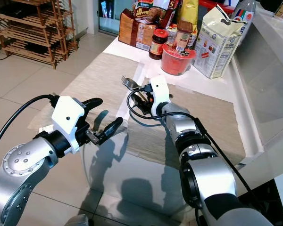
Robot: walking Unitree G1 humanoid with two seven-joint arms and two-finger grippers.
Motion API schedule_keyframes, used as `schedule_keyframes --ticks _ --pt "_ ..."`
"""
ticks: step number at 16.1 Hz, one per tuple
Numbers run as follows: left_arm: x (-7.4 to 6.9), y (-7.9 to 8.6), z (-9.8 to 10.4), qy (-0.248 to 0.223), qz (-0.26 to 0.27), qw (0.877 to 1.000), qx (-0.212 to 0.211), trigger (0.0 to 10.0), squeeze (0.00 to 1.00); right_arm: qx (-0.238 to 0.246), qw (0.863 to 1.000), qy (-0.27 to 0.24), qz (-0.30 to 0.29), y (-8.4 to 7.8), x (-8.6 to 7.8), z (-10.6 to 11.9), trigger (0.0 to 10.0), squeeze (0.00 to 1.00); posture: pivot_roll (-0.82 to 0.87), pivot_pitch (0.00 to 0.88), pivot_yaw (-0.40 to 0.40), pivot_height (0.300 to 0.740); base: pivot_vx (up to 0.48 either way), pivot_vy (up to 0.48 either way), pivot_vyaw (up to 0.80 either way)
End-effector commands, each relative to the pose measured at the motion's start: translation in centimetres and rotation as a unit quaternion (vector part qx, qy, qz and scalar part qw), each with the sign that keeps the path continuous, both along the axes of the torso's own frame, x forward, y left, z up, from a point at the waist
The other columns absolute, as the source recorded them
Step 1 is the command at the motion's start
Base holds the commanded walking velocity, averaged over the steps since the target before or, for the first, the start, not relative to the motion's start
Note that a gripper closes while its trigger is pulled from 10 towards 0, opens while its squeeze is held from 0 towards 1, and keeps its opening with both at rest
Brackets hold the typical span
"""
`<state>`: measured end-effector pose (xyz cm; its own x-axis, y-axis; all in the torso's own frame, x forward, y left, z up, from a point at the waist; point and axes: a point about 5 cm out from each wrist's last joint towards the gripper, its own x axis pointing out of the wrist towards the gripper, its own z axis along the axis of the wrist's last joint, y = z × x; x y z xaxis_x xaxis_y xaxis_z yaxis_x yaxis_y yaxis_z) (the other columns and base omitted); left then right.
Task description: Setting the table
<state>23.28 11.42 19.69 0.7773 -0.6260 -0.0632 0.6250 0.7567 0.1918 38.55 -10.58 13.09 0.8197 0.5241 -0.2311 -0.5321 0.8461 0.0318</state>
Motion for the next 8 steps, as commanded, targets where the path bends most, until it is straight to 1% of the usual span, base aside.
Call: schedule_keyframes --ticks 1,4,5,6,8 --pt "-0.3 -0.3 0.3 0.0 -0.005 1.0 -0.005 10.0 0.0 -0.024 0.999 0.012 -0.02 -1.0 0.1 -0.4 10.0 0.0 0.3 0.016 -0.136 0.74 0.0 0.0 0.0" --pt "-0.3 -0.1 0.4 0.005 -0.005 1.0 -0.007 10.0 0.0 -0.037 0.999 0.024 -0.027 -1.0 0.0 -0.8 10.0 0.0 0.3 0.018 -0.137 0.74 0.0 0.0 0.0" --pt "-0.9 -0.6 0.4 0.009 -0.038 0.999 0.01 10.0 0.0 -0.042 0.998 0.02 -0.032 -0.9 -0.1 -0.9 10.0 0.0 0.3 0.02 -0.134 0.74 0.0 0.0 0.0" --pt "-1.5 -1.1 0.3 0.016 -0.064 0.998 0.015 10.0 0.0 -0.037 0.999 0.021 -0.033 -0.8 -0.1 -1.0 0.0 0.0 0.3 0.02 -0.131 0.74 0.0 0.0 0.0" --pt "-1.5 -1.4 0.3 0.016 -0.067 0.998 0.011 10.0 0.0 -0.04 0.998 0.029 -0.032 -0.9 -0.2 -1.3 0.0 0.0 0.29 0.021 -0.129 0.74 0.0 0.0 0.0"
